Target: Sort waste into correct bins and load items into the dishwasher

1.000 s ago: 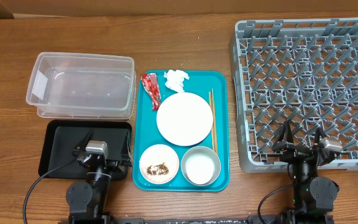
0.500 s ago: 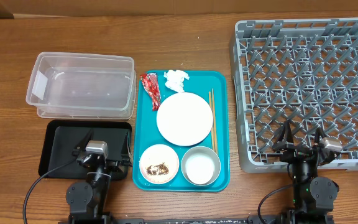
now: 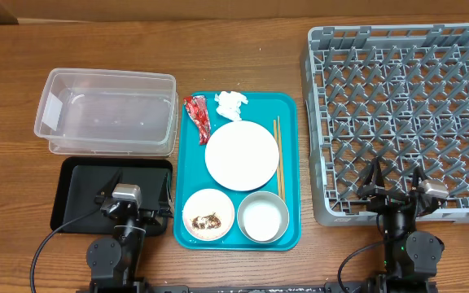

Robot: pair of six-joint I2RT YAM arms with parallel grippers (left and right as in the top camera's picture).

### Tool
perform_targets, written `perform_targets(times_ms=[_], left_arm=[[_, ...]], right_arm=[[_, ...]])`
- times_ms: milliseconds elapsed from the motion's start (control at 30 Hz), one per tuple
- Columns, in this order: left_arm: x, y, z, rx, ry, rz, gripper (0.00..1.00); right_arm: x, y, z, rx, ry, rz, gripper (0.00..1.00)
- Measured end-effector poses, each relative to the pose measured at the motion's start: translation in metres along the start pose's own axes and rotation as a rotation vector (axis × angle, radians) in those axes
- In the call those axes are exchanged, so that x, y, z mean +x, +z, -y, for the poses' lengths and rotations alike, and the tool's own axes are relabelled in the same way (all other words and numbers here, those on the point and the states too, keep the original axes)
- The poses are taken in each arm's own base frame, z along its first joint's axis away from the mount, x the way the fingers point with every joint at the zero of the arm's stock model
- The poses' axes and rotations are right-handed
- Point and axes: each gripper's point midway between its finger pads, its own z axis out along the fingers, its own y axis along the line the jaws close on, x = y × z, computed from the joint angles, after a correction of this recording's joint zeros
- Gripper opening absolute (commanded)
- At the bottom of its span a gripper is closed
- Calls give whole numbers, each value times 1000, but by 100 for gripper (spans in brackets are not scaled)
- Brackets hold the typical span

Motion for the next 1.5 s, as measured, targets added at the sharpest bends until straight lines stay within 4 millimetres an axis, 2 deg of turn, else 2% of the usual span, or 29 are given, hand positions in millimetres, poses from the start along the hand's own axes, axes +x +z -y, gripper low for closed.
perform_targets(times_ms=[933,1133,1367,1433,1500], left_arm=[[0,0,0,0,0,-1,100],[0,0,0,0,0,0,100],[0,0,0,0,0,0,100],[0,0,0,0,0,0,100],[0,0,0,0,0,-1,100]], right_arm=[[-1,0,-1,-4,0,2,100],[3,0,-9,-53,0,-15,100],[0,-3,-29,-168,-1,-18,100],[-7,-6,-36,-199,-2,-17,100],[-25,-12,-44,-224,-4,-4,100]])
